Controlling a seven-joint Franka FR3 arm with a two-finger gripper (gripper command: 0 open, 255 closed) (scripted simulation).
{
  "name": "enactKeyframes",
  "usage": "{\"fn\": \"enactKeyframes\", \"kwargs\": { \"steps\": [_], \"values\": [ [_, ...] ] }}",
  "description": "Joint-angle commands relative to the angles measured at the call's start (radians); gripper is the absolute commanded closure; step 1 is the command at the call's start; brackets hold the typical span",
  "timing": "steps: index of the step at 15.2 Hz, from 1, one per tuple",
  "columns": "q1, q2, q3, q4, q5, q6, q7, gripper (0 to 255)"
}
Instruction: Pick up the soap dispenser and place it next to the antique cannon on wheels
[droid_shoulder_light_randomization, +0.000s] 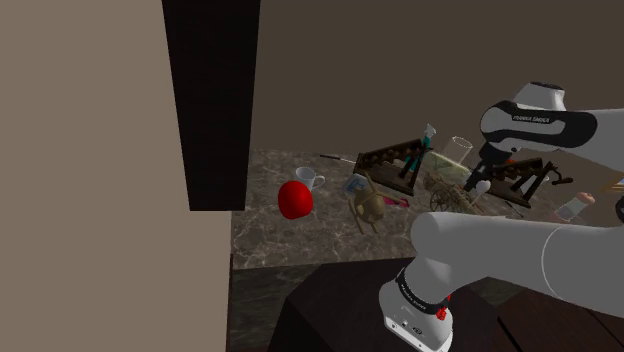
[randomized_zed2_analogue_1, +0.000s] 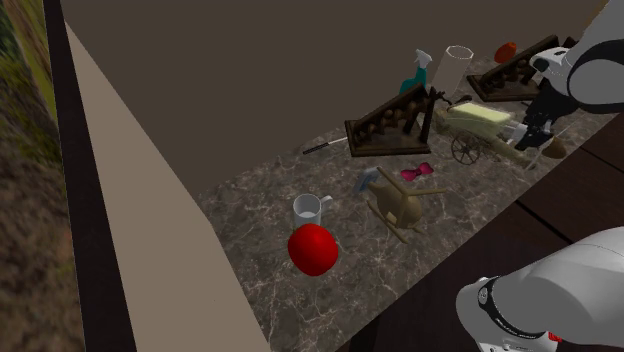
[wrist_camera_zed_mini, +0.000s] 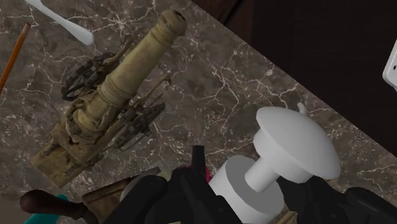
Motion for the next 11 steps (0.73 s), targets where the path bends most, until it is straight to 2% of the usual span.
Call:
{"fn": "enactKeyframes", "kwargs": {
  "steps": [1,6,11],
  "values": [
    [0.002,-0.004,0.006,0.013,0.006,-0.018,-0.002,255],
    [0.049,0.183,-0.121,0.162,0.016,0.056,-0.102,255],
    [0.125,0.378,-0.262,0.329,0.091,0.113,-0.231,255]
  ]
}}
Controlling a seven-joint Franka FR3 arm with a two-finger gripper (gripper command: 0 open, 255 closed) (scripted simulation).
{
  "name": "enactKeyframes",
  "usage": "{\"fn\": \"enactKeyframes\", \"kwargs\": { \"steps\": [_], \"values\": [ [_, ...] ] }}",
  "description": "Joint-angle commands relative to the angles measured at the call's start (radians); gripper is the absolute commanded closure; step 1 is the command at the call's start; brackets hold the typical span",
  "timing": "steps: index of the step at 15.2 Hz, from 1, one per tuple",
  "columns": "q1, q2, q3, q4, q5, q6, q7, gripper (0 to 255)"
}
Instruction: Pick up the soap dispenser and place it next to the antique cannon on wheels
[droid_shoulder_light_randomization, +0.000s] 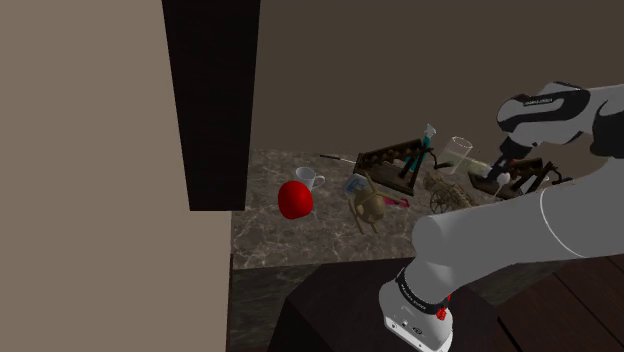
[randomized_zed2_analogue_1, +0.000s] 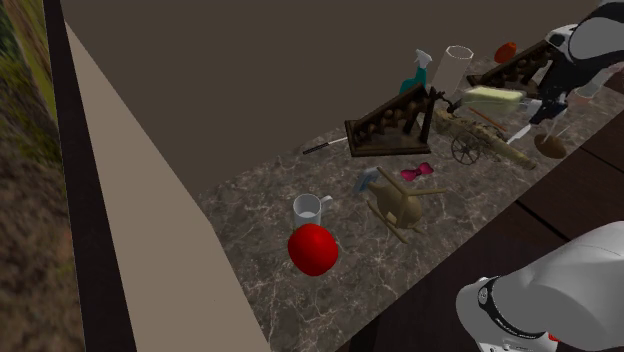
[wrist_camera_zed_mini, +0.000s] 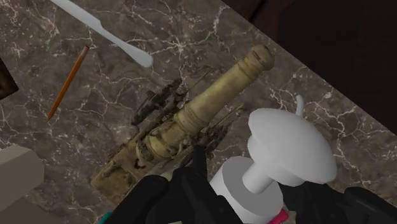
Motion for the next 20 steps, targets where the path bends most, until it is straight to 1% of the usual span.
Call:
{"fn": "enactKeyframes", "kwargs": {
  "steps": [1,3,5,7,8,9,10,11,14,17,20],
  "values": [
    [0.039,0.09,-0.061,0.075,0.049,0.022,-0.06,255],
    [0.077,0.181,-0.127,0.149,0.116,0.038,-0.132,255],
    [0.113,0.286,-0.196,0.226,0.209,0.05,-0.219,255],
    [0.134,0.413,-0.258,0.309,0.338,0.053,-0.329,255],
    [0.13,0.484,-0.278,0.354,0.414,0.048,-0.39,255],
    [0.111,0.555,-0.286,0.401,0.491,0.037,-0.449,255],
    [0.077,0.623,-0.279,0.45,0.562,0.022,-0.502,255],
    [0.033,0.683,-0.261,0.501,0.62,0.003,-0.545,255],
    [-0.108,0.837,-0.193,0.667,0.748,-0.062,-0.631,255],
    [-0.245,0.973,-0.133,0.854,0.835,-0.137,-0.677,255],
    [-0.383,1.109,-0.077,1.076,0.9,-0.225,-0.692,255]
  ]
}}
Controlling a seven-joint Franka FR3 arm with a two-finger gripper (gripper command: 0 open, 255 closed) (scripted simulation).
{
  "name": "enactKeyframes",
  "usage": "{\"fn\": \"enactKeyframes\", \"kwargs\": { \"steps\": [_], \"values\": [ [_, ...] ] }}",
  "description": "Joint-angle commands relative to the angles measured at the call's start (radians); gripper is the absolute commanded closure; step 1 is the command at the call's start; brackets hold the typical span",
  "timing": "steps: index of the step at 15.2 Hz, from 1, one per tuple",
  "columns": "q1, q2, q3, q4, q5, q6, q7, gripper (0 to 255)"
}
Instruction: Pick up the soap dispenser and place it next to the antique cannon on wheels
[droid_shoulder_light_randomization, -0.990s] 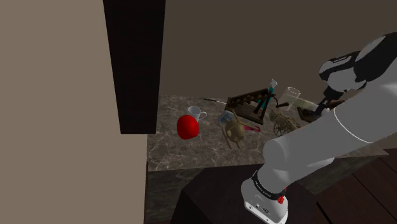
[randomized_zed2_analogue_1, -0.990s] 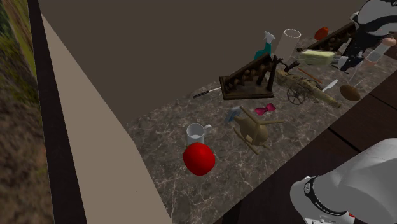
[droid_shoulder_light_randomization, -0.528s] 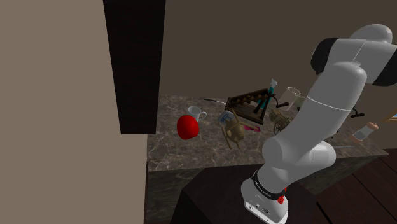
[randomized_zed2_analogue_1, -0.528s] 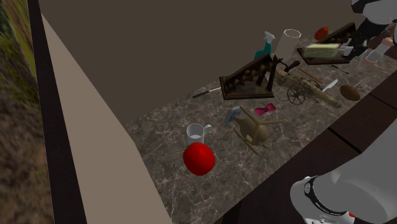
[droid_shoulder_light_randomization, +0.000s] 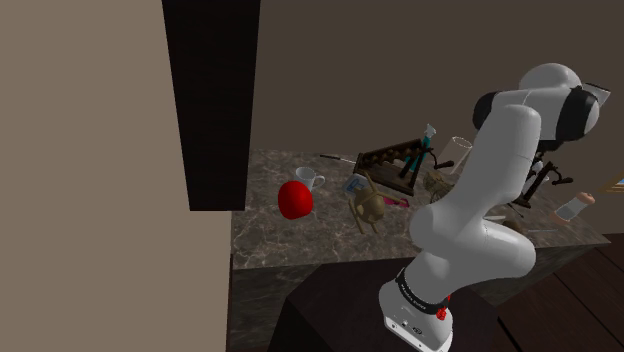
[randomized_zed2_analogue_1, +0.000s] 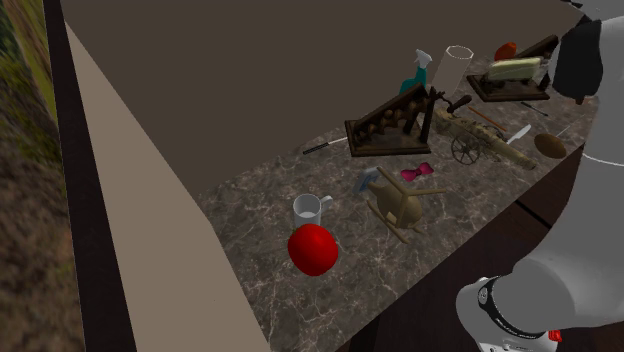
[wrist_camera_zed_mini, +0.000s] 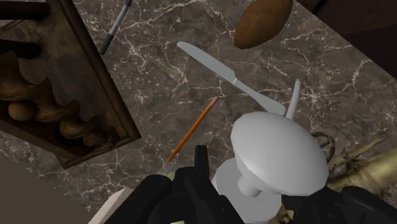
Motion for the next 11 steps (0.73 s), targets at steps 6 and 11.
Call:
{"fn": "enactKeyframes", "kwargs": {
  "steps": [6,11],
  "values": [
    [-0.119,0.14,0.059,0.173,0.064,-0.033,-0.01,255],
    [-0.111,0.155,0.068,0.127,0.077,0.023,-0.021,255]
  ]
}}
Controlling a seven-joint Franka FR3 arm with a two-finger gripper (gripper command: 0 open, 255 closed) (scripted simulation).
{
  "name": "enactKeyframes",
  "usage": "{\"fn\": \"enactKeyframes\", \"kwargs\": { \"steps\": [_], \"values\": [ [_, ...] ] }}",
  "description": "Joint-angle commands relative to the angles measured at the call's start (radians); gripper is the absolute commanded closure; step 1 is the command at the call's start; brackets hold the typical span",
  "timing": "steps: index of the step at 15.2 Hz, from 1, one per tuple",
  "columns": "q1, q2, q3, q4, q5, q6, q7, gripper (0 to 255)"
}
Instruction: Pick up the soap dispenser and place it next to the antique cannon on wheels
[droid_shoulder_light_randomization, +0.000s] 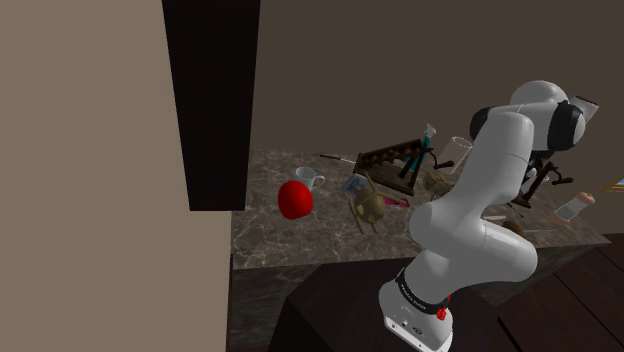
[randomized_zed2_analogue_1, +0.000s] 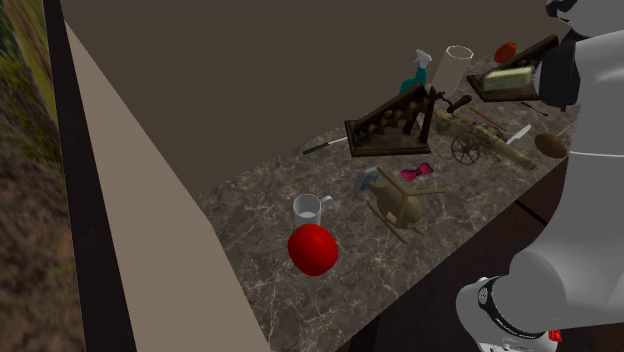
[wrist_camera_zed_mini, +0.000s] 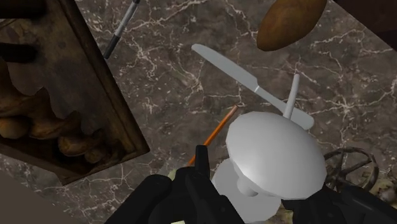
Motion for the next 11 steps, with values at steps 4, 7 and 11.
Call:
{"fn": "enactKeyframes", "kwargs": {
  "steps": [4,7,11],
  "values": [
    [0.002,0.021,0.012,-0.038,0.016,0.054,-0.012,255],
    [0.003,0.034,0.02,-0.057,0.026,0.084,-0.018,255],
    [0.001,0.054,0.032,-0.078,0.041,0.122,-0.027,255]
  ]
}}
